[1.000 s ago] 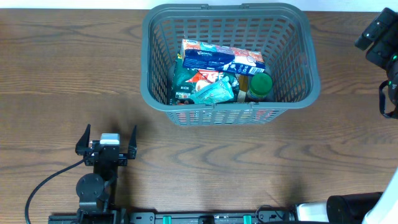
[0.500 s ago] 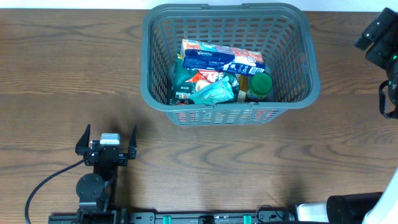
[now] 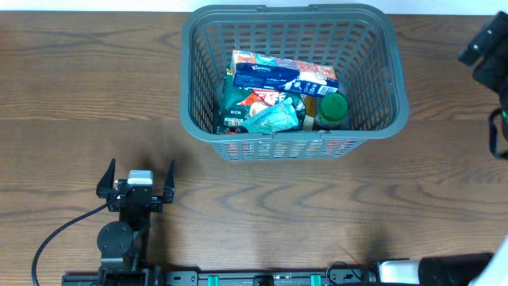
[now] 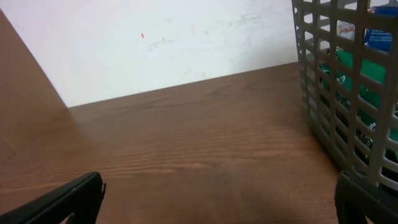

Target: Pack container

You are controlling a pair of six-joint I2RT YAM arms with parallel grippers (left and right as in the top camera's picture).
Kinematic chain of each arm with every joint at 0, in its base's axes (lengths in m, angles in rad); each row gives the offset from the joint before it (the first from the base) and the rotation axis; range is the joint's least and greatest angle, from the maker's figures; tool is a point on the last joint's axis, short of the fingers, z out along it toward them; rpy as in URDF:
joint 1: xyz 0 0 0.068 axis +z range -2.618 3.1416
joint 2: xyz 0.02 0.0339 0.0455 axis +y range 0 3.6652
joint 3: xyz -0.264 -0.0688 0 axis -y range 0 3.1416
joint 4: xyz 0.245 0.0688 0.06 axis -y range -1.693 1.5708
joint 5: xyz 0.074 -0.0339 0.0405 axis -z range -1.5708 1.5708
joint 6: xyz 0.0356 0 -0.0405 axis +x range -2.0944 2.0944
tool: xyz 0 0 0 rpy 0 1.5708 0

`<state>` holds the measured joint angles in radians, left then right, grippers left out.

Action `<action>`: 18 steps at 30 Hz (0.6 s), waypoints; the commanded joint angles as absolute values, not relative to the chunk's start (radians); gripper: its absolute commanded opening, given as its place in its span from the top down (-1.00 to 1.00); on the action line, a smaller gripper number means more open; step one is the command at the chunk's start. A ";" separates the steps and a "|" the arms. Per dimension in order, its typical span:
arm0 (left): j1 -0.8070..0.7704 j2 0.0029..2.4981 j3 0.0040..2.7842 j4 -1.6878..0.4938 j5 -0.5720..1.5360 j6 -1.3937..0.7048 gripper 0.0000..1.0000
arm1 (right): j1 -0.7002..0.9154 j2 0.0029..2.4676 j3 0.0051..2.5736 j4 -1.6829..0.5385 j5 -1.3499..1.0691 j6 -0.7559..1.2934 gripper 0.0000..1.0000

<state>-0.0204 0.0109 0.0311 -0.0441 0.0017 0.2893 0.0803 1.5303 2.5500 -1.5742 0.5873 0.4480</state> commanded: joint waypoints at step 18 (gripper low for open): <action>-0.014 0.004 0.004 -0.069 0.004 0.302 -0.97 | 0.072 0.783 1.341 -0.838 0.150 -0.050 -0.98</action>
